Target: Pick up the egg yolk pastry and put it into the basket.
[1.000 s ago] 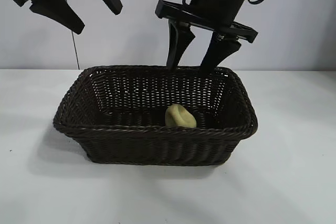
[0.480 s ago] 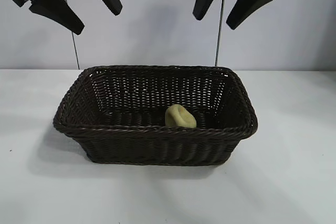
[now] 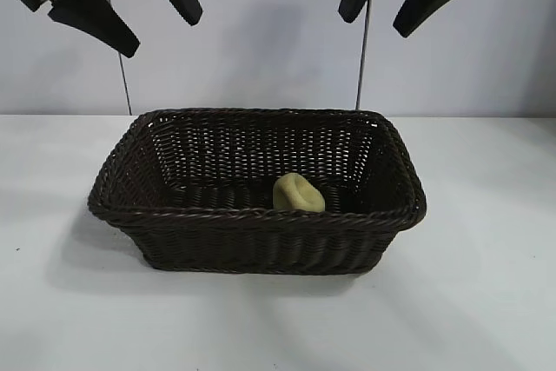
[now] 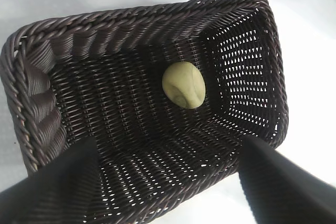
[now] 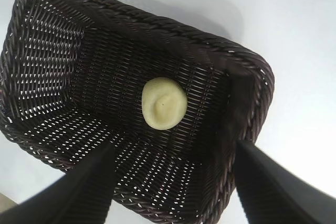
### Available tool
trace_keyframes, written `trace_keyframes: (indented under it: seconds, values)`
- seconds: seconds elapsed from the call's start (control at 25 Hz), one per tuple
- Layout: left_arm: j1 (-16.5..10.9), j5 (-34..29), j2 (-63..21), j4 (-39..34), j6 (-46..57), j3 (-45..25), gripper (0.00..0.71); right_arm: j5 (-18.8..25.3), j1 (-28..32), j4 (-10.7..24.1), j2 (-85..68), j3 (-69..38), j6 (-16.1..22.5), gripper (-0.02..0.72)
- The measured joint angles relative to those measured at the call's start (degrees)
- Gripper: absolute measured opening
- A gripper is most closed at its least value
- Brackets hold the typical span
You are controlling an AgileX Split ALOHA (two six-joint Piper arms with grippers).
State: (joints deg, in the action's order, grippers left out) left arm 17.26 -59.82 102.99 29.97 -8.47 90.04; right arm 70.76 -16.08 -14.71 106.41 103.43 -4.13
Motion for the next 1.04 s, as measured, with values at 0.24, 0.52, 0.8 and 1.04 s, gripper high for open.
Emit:
trace_keyframes:
  seconds: [0.24, 0.52, 0.8, 1.04]
  values:
    - [0.0, 0.0, 0.0, 0.0, 0.0, 0.0, 0.542, 0.0, 0.0, 0.2, 0.0, 0.0, 0.0, 0.474]
    - [0.0, 0.0, 0.0, 0.0, 0.0, 0.0, 0.542, 0.0, 0.0, 0.3, 0.0, 0.0, 0.0, 0.474]
    - [0.0, 1.0, 0.0, 0.0, 0.0, 0.0, 0.542, 0.0, 0.0, 0.4, 0.0, 0.0, 0.0, 0.474]
    - [0.0, 1.1, 0.0, 0.0, 0.0, 0.0, 0.542, 0.0, 0.0, 0.4, 0.0, 0.0, 0.0, 0.474]
